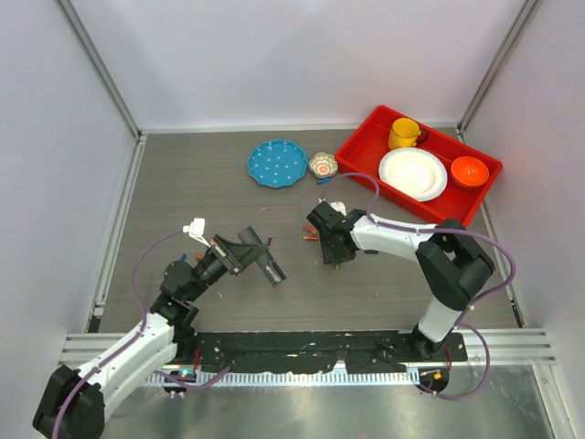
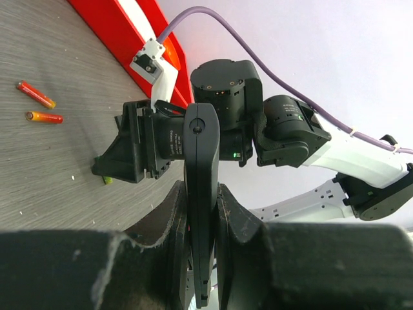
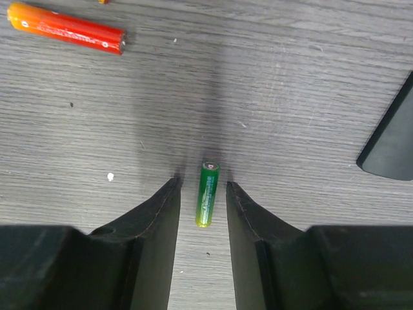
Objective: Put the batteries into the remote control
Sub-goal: Pick up the battery from the center of the board.
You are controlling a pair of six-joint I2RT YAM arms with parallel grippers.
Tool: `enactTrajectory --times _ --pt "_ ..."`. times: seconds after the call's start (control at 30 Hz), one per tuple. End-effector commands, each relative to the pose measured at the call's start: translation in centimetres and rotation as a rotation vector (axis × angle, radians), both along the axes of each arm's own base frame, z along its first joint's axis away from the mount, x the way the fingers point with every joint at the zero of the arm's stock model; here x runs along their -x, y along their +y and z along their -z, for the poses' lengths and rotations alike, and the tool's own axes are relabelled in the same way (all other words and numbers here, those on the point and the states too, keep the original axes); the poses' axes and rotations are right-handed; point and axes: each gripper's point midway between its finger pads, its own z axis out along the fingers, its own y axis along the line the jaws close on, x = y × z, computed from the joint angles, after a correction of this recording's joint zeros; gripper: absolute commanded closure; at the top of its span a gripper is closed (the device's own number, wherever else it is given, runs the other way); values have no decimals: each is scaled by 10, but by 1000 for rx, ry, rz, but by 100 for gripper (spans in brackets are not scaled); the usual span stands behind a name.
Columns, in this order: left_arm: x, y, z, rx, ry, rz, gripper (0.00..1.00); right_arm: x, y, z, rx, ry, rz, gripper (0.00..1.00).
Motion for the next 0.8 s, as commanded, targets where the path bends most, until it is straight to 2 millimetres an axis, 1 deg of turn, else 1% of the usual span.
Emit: enactTrajectory --times 0.0,0.17,0.37,0.77 --pt "-1 1 -7 5 -47 -6 100 -2 2 -7 -23 35 -25 61" --pt "-1 0 -6 6 -44 -2 100 -2 -1 -5 -35 54 -36 62" --pt "-2 0 -6 5 -45 -2 100 -5 3 -5 -49 69 -57 63" --pt "-3 -1 -4 1 -39 1 100 -12 -5 -1 -38 78 -50 65"
